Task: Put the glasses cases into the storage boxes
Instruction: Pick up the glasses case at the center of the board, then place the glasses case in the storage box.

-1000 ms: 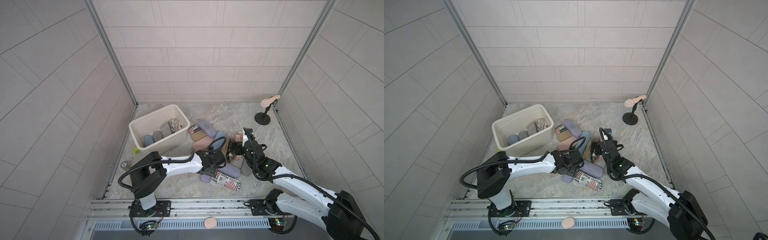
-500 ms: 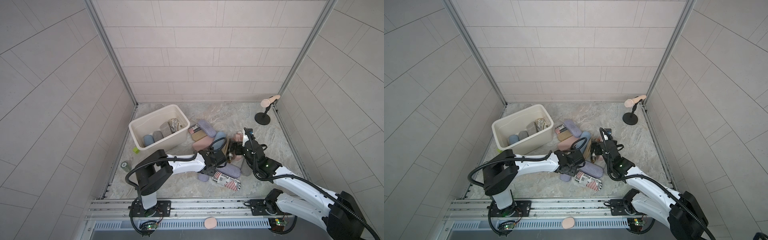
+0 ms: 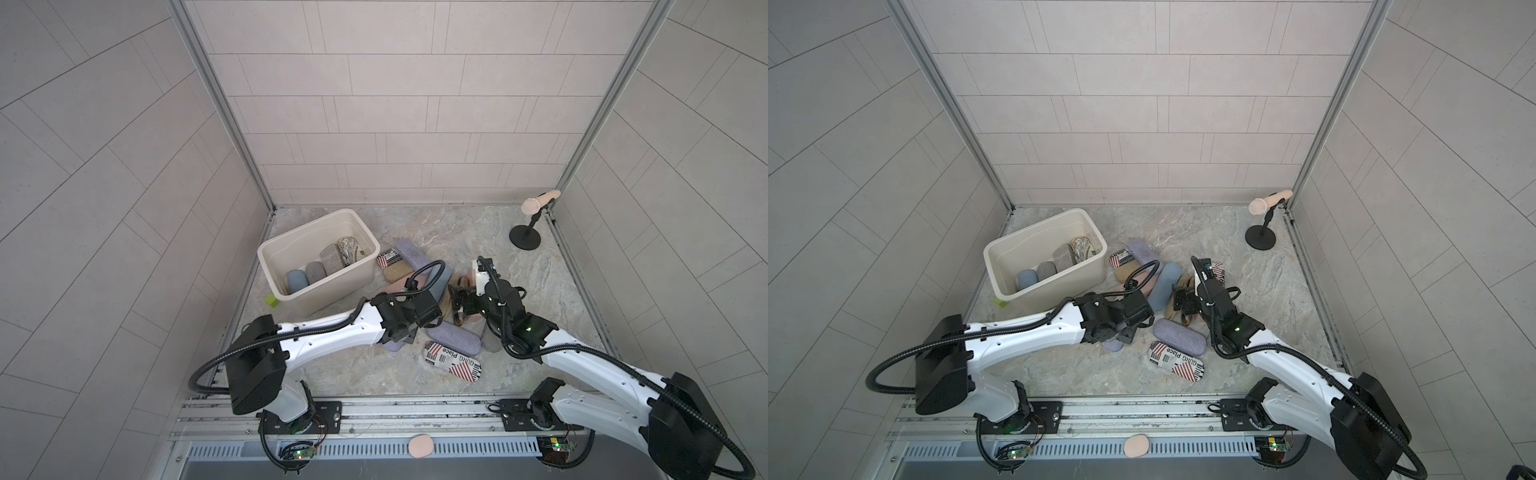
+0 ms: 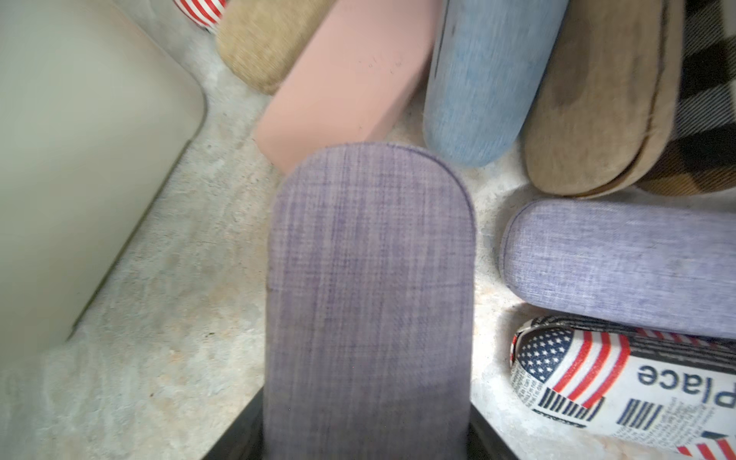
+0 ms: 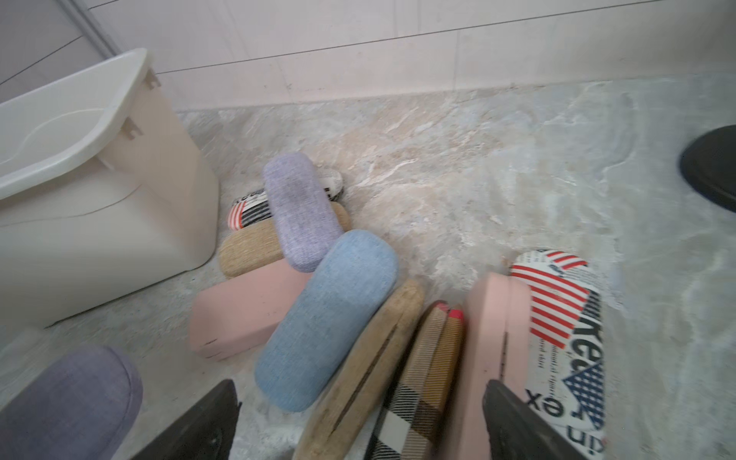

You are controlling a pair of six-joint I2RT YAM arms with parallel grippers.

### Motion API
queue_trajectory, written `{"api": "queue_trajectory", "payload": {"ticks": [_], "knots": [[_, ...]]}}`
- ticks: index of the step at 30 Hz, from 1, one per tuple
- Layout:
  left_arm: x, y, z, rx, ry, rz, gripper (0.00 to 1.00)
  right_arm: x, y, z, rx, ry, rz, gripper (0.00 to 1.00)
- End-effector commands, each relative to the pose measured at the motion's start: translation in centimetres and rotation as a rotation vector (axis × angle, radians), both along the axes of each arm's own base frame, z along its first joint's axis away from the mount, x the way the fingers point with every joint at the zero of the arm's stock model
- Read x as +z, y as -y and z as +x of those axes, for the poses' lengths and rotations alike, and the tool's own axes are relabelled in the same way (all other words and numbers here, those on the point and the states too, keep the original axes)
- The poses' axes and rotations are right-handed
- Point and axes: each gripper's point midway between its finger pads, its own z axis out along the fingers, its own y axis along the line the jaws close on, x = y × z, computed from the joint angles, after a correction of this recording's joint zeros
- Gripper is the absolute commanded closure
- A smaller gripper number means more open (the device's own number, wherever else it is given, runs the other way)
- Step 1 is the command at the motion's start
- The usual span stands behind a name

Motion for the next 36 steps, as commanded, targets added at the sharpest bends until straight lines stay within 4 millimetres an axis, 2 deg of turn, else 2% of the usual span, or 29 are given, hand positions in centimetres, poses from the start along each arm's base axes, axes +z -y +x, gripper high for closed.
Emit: {"api": "queue_trajectory", "payload": {"ticks": [1,4,8,14,24,27,32,36], "knots": [[5.3,-2.2,1.3,0.039,0.136,0.02,0.41,1.8,-3.9,-0.6,0.163,0.041,0.012,0.04],[8.7,-3.0,2.1,0.051,0.231,-0.026,0.41,1.5,-5.3,-1.1,0.202,0.044,-0.033,0.04],[11.8,-4.8,3.4,0.108,0.259,-0.124,0.42,1.5,-5.4,-1.0,0.2,0.043,-0.033,0.04],[14.0,-8.2,6.7,0.215,0.266,-0.216,0.43,1.6,-5.1,-1.0,0.185,0.049,-0.03,0.04],[17.9,-12.4,15.1,0.396,0.315,-0.347,0.44,2.1,-4.7,-1.1,0.169,0.066,-0.016,0.04],[19.3,-13.9,17.1,0.458,0.364,-0.378,0.44,2.2,-4.3,-1.0,0.152,0.076,-0.019,0.04],[19.5,-16.2,19.1,0.564,0.433,-0.377,0.45,2.9,-3.6,-1.1,0.133,0.114,-0.019,0.04],[17.3,-17.2,20.8,0.635,0.409,-0.385,0.46,3.4,-2.8,-1.3,0.105,0.144,-0.023,0.04]]}}
